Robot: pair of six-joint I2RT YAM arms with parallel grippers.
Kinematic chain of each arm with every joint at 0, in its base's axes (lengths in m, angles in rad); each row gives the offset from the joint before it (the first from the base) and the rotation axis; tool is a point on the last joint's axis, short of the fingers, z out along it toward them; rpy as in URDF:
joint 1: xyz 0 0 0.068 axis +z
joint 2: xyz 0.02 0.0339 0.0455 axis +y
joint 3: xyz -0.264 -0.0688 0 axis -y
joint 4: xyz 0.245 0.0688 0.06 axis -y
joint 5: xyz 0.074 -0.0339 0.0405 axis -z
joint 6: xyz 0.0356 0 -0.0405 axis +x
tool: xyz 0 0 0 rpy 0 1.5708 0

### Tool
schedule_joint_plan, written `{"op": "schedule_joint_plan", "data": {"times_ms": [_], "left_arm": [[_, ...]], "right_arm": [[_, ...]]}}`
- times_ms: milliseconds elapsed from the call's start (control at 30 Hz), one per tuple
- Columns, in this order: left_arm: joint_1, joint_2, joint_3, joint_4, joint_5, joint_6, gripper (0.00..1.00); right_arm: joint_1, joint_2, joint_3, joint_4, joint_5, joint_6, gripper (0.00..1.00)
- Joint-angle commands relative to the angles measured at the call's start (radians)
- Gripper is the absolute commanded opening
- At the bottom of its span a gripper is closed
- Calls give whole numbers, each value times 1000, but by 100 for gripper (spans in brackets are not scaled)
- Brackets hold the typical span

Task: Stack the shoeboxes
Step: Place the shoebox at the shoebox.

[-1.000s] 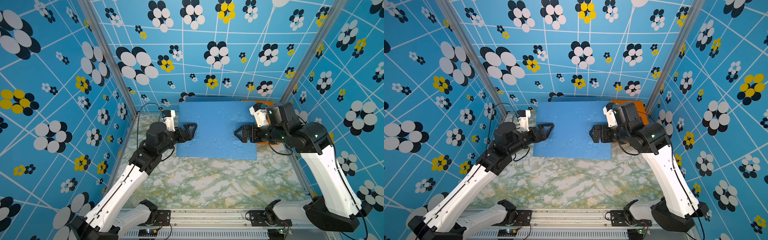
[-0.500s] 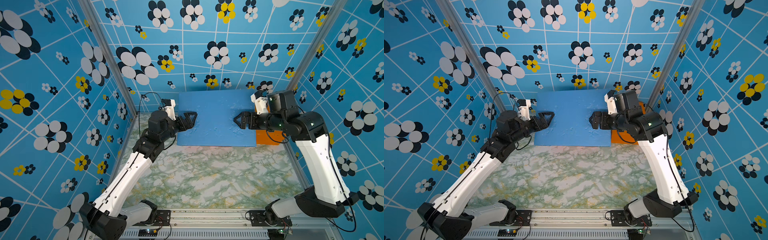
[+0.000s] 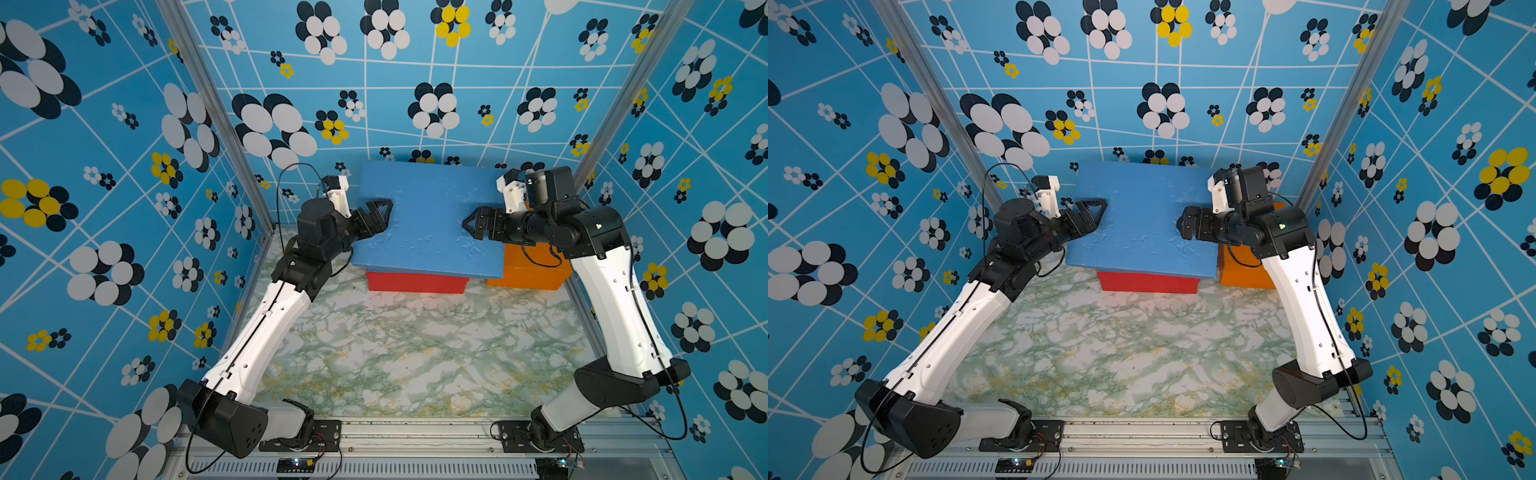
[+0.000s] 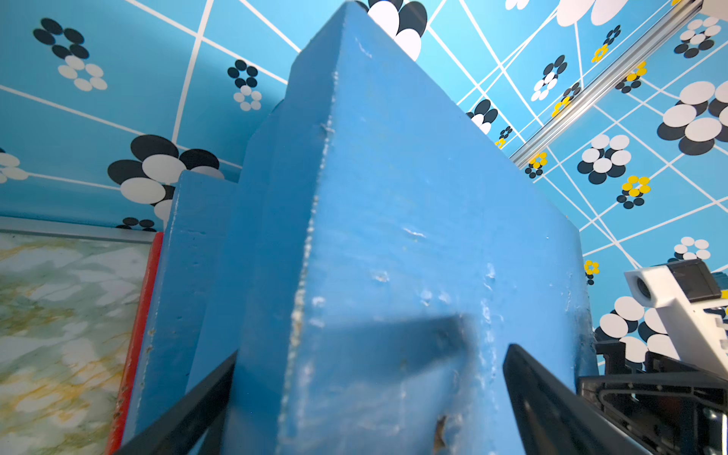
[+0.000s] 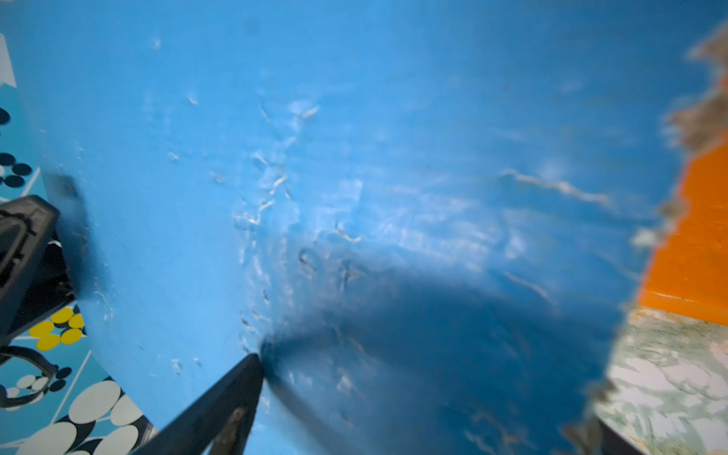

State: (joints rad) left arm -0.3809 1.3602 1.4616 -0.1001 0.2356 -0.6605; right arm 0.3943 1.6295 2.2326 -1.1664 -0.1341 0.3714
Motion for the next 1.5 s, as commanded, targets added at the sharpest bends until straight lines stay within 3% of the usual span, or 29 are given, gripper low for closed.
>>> {"op": "schedule_joint_plan", "data": {"times_ms": [0, 767, 1467], "left_arm": [[-70, 38, 66, 113, 323, -29, 98], [-29, 222, 193, 186, 350, -71, 98], [2, 330, 299, 175, 358, -86, 97]], "right_arm": [[44, 55, 56, 211, -301, 22, 99], [-32, 205, 163, 363, -390, 131, 99], [-75, 293, 162, 383, -442, 161, 99]]}}
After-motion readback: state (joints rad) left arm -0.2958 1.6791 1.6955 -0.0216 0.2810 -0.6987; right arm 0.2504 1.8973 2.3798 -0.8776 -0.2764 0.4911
